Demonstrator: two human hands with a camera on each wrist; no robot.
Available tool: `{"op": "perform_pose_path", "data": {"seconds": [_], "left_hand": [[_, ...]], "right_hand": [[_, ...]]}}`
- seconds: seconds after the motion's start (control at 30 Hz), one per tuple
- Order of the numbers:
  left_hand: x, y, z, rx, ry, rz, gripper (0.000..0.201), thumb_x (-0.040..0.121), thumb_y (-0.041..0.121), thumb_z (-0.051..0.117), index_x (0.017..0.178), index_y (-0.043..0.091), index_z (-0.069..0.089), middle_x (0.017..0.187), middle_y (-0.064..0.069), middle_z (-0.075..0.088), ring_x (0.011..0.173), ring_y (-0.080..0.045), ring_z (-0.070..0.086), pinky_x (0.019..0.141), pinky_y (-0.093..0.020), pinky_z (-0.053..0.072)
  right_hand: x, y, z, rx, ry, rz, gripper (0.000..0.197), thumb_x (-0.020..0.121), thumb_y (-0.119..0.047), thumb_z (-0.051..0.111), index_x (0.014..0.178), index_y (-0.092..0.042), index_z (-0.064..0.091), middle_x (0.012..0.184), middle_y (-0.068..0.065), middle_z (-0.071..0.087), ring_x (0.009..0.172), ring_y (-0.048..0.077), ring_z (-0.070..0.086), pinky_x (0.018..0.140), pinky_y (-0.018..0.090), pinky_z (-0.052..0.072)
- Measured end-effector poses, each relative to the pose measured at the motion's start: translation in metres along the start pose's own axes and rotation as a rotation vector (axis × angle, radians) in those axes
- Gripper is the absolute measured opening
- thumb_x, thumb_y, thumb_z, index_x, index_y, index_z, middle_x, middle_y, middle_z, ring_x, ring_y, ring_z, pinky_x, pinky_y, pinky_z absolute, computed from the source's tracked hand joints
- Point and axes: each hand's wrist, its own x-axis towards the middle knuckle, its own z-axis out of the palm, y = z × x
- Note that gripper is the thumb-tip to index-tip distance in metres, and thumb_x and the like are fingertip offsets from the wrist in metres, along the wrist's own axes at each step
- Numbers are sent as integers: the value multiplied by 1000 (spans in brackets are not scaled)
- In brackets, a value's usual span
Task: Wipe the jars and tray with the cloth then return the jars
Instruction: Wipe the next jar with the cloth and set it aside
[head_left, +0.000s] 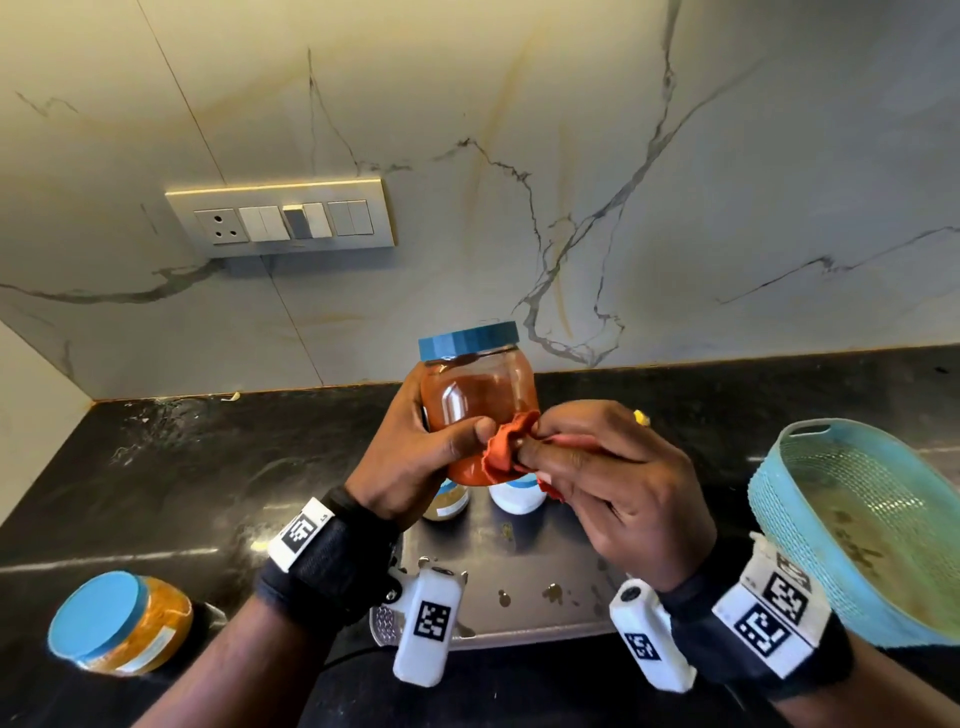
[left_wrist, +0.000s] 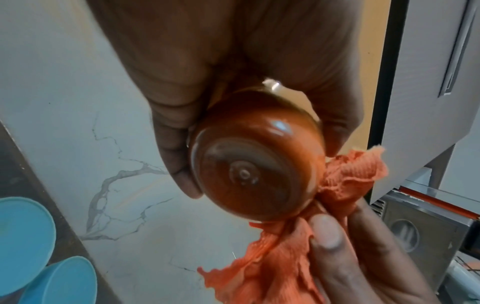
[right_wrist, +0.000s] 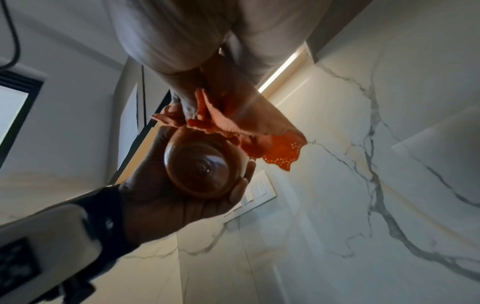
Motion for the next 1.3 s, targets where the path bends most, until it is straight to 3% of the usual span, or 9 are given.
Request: {"op": "perform_pose_path", "data": {"seconds": [0.1, 0.27, 0.43, 0.63, 0.77, 0.9, 1.0, 1.17, 1.3], "left_hand": [[0, 2, 4, -17, -93, 6, 96, 62, 43, 95, 137, 1, 53, 126, -19, 68, 114, -33, 67, 93, -43, 57], [5, 9, 5, -90, -85, 9, 106, 57, 39, 98, 138, -6, 47, 125, -24, 64, 114, -37, 64, 90, -47, 56], [4, 10, -3, -234, -36, -24, 110, 58, 30, 97, 145, -8, 40, 127, -34, 56, 111, -44, 61, 96, -55, 53], [-2, 7, 1, -134, 53, 19, 87, 70, 45, 89, 138, 7, 50, 130, -20, 64, 116, -35, 64, 97, -45, 56], [0, 2, 4, 19, 70, 68, 103, 61, 61, 90, 135, 2, 49, 129, -28, 62, 121, -52, 59, 102, -66, 48], [-1, 2, 14, 39, 98, 83, 102, 69, 64, 83, 134, -6, 48, 132, -27, 62, 124, -45, 60, 103, -65, 48], [-2, 5, 20, 47, 106, 116, 78, 74, 62, 81, 124, 6, 60, 126, -19, 67, 117, -34, 64, 100, -61, 51], [2, 6, 10, -18, 141, 146, 92, 75, 62, 80, 131, -7, 54, 128, -38, 58, 115, -51, 60, 104, -77, 38], [0, 2, 8, 20, 117, 140, 86, 76, 60, 80, 131, -3, 57, 129, -29, 63, 122, -54, 57, 103, -74, 41]], "right_hand": [[16, 10, -5, 12, 56, 38, 23, 89, 3, 71, 110, -6, 76, 110, 12, 69, 102, 22, 67, 88, 35, 56], [32, 13, 0, 187, 207, 233, 25, 89, 4, 70, 112, -4, 75, 112, 7, 70, 107, 20, 68, 90, 40, 56], [10, -8, 8, 97, 118, 139, 24, 90, 5, 69, 110, -5, 77, 118, 9, 68, 112, 20, 65, 96, 33, 53], [14, -4, 12, -50, 79, 56, 24, 93, 0, 68, 114, -8, 77, 116, 13, 67, 109, 27, 64, 92, 38, 54], [10, -10, 16, -93, -30, -50, 25, 98, -4, 62, 119, -10, 74, 121, 12, 67, 112, 28, 64, 91, 40, 54], [38, 7, 7, -86, 120, 74, 23, 95, -3, 62, 112, -8, 77, 115, 12, 69, 104, 26, 66, 91, 37, 54], [50, 12, 2, -1, 188, 162, 23, 93, -1, 65, 112, -6, 76, 112, 10, 70, 104, 22, 67, 91, 34, 55], [16, -6, 11, -38, 34, 15, 24, 93, 1, 65, 112, -9, 77, 113, 10, 69, 103, 25, 66, 89, 35, 54], [27, 4, 5, -9, 102, 52, 21, 94, -2, 65, 109, -8, 78, 113, 10, 69, 104, 23, 67, 90, 35, 55]]}}
